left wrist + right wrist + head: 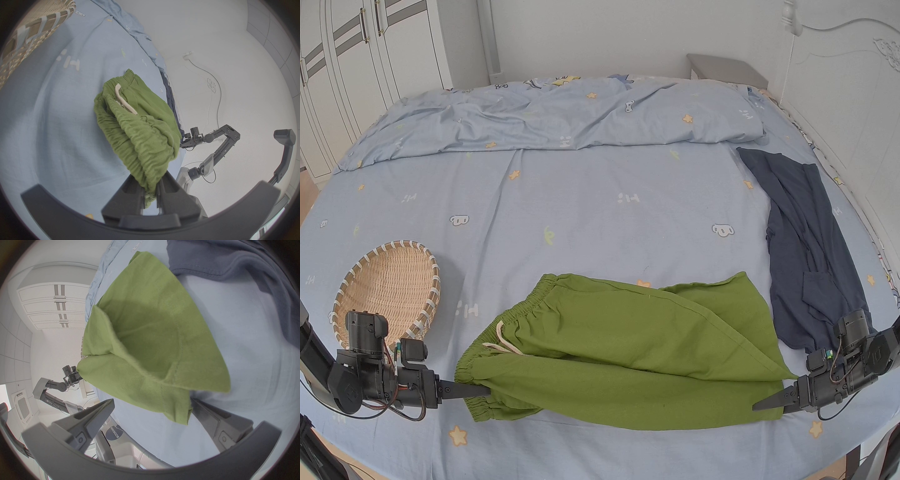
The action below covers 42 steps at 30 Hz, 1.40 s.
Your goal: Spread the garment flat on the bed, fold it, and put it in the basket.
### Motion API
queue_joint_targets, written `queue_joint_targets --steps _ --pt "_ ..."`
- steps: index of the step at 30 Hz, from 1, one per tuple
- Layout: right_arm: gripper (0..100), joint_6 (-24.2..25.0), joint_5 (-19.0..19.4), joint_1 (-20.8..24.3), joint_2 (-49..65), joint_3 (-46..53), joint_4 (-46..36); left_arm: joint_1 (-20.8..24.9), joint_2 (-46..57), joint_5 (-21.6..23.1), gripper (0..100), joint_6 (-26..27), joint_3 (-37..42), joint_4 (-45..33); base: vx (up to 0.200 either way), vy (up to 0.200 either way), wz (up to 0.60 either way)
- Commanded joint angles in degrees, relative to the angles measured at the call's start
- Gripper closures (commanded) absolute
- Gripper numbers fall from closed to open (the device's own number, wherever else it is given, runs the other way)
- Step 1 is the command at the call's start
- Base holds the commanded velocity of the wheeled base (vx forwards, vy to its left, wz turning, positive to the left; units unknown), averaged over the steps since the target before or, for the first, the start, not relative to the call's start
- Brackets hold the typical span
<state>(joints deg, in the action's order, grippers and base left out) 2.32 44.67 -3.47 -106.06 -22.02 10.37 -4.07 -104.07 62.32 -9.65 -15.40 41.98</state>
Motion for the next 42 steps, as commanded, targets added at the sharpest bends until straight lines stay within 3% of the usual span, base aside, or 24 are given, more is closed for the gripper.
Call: queue_joint_targets --steps 1,17,21,25,28,29,30,34,36,37,39,42 --pt "100 -0.03 -0.02 -0.13 -1.08 -0.04 0.17 -0.06 -0.08 0.00 100 -0.01 -0.07 0.03 0.000 0.000 0.00" --pt "100 -0.29 -0.46 -1.89 0.33 2.07 -0.18 -0.85 -0.26 0.00 100 -0.28 -0.07 -1.38 0.000 0.000 0.00" --pt "100 -0.29 -0.81 -1.45 6.21 1.80 -3.52 -1.90 1.68 -0.09 100 -0.36 -1.39 -10.43 0.000 0.000 0.00" --pt "100 -0.47 -1.07 -0.66 9.64 -0.31 -9.76 -2.78 6.78 -0.27 100 -0.01 -6.84 -26.25 0.000 0.000 0.00" --pt "100 -0.73 -1.42 -0.57 9.91 -0.48 -11.17 -2.78 8.09 -0.36 100 0.34 -8.07 -30.56 0.000 0.000 0.00" --pt "100 -1.00 -3.45 0.13 10.78 -0.40 -12.84 -2.96 9.15 -0.62 100 3.41 -9.30 -36.54 0.000 0.000 0.00" --pt "100 -1.00 -3.53 0.22 10.87 -0.40 -12.92 -3.05 9.15 -0.62 100 3.77 -9.39 -36.71 0.000 0.000 0.00" --pt "100 -1.17 -3.97 0.22 12.72 -0.40 -16.53 -6.12 8.09 -1.23 100 15.90 -9.48 -44.53 0.000 0.000 0.00" --pt "100 -1.44 -3.97 -0.04 12.98 -0.31 -17.14 -6.74 6.86 -2.55 100 19.06 -9.48 -46.64 0.000 0.000 0.00" --pt "100 -1.44 -4.15 -0.22 13.16 -0.31 -17.84 -7.79 5.81 -5.28 100 23.28 -9.48 -48.66 0.000 0.000 0.00" --pt "100 -1.44 -4.32 -0.22 13.07 0.04 -18.20 -7.79 5.55 -8.35 100 24.42 -9.30 -50.07 0.000 0.000 0.00" --pt "100 -1.53 -5.73 0.13 12.63 1.54 -18.02 -7.53 5.81 -9.23 100 25.04 -8.25 -50.16 0.000 0.000 0.00"
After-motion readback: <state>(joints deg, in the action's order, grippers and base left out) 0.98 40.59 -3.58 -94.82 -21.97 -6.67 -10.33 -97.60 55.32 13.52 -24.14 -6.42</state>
